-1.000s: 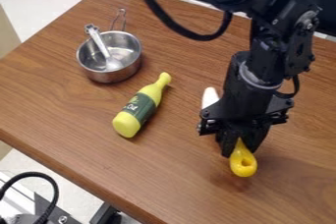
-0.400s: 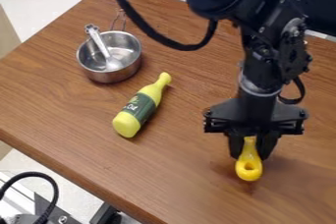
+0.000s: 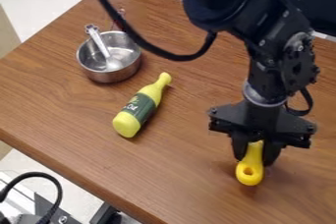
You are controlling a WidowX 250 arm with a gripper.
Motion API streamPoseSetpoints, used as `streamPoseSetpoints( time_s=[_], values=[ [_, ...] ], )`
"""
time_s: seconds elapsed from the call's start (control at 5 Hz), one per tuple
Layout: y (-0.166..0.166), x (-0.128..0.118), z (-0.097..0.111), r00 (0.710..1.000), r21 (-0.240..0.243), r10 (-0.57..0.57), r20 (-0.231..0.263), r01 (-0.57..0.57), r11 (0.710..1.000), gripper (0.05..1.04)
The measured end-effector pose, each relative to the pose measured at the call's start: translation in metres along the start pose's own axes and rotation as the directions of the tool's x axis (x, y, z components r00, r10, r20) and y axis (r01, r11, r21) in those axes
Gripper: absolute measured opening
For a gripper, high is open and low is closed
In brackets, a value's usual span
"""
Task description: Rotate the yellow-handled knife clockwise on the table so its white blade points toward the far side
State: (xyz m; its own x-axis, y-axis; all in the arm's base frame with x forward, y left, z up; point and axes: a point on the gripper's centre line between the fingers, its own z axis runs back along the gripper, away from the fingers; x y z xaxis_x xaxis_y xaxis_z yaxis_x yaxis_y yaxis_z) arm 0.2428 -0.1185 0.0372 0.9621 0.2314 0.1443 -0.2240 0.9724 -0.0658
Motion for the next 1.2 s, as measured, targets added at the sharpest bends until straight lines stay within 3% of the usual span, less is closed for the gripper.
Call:
streamPoseSetpoints(
  time_s=[0.2,0.4,0.6,0.8,1.2],
  values=[
    [-0.008,-0.002,-0.006,1.000,-0.010,-0.023,0.018,0.023,1.000,0.342],
    [-0.010,-0.009,-0.015,0.999,0.029,-0.037,-0.040,0.038,0.999,0.342],
    [-0.012,-0.012,-0.015,0.997,0.035,-0.045,-0.056,0.047,0.998,0.342],
    [-0.012,-0.016,-0.020,0.997,0.051,-0.028,-0.069,0.032,0.998,0.404],
    [-0.013,-0.017,-0.019,0.996,0.041,-0.034,-0.077,0.038,0.998,0.967]
  ],
)
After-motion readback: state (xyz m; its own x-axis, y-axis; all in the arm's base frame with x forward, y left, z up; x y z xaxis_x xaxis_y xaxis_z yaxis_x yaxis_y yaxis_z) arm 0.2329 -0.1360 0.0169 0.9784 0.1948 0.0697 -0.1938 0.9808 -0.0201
